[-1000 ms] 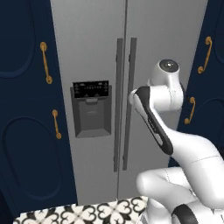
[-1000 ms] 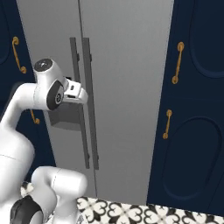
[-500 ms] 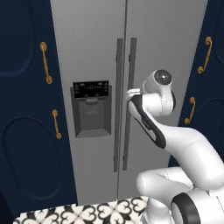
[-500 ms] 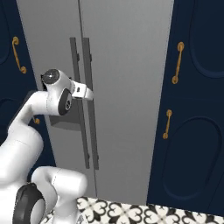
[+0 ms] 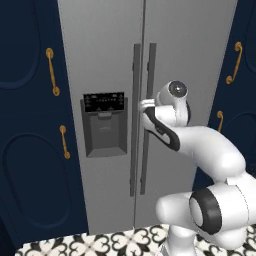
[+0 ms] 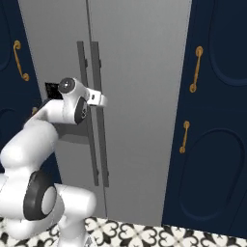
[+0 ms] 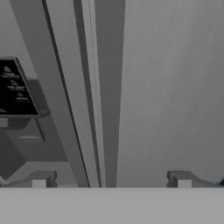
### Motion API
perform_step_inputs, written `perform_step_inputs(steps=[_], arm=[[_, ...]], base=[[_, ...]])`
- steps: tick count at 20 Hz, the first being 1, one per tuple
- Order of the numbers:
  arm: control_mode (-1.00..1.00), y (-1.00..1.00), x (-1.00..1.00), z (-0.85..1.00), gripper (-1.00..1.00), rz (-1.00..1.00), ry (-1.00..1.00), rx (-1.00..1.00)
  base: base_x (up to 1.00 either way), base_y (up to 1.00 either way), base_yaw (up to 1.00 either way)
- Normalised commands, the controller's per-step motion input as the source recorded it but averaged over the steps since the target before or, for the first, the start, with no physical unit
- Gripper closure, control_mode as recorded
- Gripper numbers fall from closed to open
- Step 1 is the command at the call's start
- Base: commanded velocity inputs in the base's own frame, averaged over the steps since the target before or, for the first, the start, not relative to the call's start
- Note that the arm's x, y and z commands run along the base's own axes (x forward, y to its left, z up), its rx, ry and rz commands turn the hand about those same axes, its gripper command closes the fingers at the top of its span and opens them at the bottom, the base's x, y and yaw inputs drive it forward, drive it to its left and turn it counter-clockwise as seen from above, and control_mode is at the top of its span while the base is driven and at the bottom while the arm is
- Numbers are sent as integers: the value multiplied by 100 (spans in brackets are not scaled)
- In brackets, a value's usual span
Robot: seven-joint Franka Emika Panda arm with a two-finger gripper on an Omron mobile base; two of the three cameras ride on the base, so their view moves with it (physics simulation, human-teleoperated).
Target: Take the strawberry from the fridge and place it on top of the pancake, located on the dining counter.
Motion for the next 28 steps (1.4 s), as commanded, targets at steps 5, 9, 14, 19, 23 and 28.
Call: perform_step_inputs(steps=[5,9,14,19,23,28], arm=[[-100,0,71,0,-100,0,0,0],[-100,0,83,-12,-100,0,0,0],[-100,0,86,-19,-100,0,0,0],[-100,0,90,-20,-100,0,0,0],[-100,0,66,-61,100,-3,-12,0],[-100,-56,55,-13,100,-13,26,6]], base=[[0,0,0],[0,0,0],[0,0,0],[0,0,0],[0,0,0],[0,0,0]])
